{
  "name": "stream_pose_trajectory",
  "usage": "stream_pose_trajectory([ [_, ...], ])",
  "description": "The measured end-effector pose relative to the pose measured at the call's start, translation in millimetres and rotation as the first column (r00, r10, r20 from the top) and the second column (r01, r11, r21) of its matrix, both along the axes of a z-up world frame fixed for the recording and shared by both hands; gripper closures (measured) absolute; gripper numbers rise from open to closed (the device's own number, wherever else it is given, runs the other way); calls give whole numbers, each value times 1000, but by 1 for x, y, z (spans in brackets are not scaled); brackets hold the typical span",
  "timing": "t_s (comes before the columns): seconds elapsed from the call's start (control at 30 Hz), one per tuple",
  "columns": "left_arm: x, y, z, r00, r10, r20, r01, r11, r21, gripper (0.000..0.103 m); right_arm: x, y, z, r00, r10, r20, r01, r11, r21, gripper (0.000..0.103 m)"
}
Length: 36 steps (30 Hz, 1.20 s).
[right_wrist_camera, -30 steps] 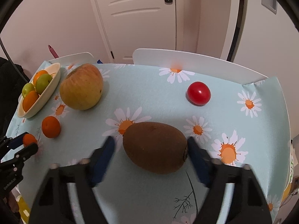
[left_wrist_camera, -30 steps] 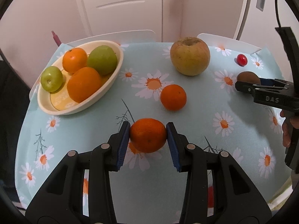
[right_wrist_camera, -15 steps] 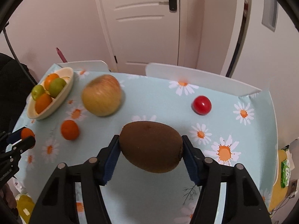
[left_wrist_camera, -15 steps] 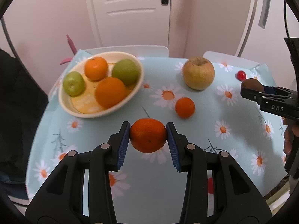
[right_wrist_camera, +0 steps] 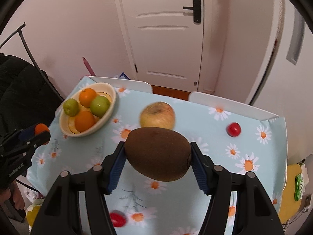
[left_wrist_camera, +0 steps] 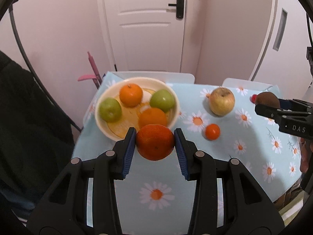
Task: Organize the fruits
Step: 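Carry the tangerine into the cream bowl and open the left tool while the right tool carries the kiwi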
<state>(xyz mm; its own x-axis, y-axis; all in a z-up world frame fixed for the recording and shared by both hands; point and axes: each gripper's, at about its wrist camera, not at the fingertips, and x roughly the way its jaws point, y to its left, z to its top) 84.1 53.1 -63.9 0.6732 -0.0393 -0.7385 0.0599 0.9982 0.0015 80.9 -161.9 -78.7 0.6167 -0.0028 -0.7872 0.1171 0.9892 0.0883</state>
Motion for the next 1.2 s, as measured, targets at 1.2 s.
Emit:
stream_pose_trajectory([
  [1.2,156,101,-48,998,-57,-35,56,998,-26,59,159,99,-14,1000,-8,-7,8,999,46,44],
])
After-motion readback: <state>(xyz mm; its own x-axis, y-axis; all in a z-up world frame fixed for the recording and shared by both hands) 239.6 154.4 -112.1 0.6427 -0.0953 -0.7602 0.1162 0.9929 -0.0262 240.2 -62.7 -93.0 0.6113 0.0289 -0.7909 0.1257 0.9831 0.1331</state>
